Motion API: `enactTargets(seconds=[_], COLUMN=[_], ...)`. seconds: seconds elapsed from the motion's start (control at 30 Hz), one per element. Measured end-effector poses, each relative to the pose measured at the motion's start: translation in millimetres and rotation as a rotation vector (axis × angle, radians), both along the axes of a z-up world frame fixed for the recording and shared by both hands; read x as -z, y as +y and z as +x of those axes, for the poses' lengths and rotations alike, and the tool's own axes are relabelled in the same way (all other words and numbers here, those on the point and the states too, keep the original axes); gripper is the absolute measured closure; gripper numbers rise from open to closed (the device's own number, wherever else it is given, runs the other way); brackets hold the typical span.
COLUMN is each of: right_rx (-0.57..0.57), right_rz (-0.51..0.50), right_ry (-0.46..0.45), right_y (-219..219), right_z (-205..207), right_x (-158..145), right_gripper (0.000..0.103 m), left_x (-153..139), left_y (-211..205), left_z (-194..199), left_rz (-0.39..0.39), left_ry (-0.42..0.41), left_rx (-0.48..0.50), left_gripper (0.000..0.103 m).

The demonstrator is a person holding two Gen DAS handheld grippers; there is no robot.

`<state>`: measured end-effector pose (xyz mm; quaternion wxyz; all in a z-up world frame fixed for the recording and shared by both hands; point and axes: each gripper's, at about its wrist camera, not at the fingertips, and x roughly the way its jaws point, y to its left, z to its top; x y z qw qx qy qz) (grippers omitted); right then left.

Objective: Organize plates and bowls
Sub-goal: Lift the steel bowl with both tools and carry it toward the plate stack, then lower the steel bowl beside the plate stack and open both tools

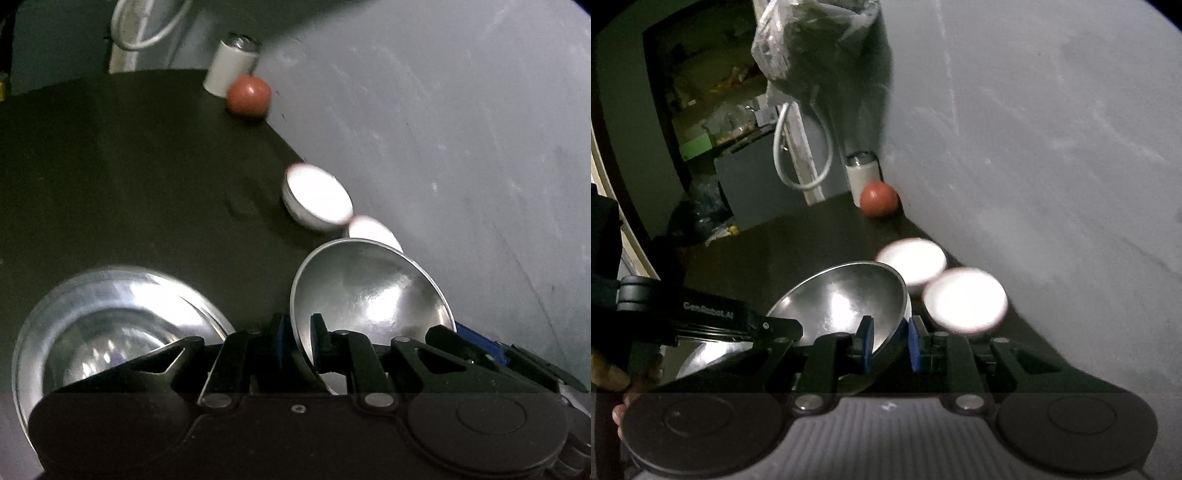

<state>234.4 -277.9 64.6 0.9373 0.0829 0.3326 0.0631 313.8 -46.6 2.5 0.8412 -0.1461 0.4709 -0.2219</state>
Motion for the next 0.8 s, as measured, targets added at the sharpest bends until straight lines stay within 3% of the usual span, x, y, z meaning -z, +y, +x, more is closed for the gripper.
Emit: enactTargets(seconds=[0.37, 0.8], right_rx=[0.029, -0.043], right_rz=[0.034, 0.041], right_ry=[0.115, 0.174], right_y=[-27.5, -22.3], right_z=[-48.4, -60.9], right_x=[30.4, 35.8], right_gripper=[0.079, 0.079], left_x=[23.3, 20.6], left_y=[-23.0, -17.5], left_z=[-32.8, -48.9], left_rz=[0.071, 0.123], left_ry=[0.063, 0.081], left_rx=[0.113, 0.135], left_gripper=[0.089, 0.089])
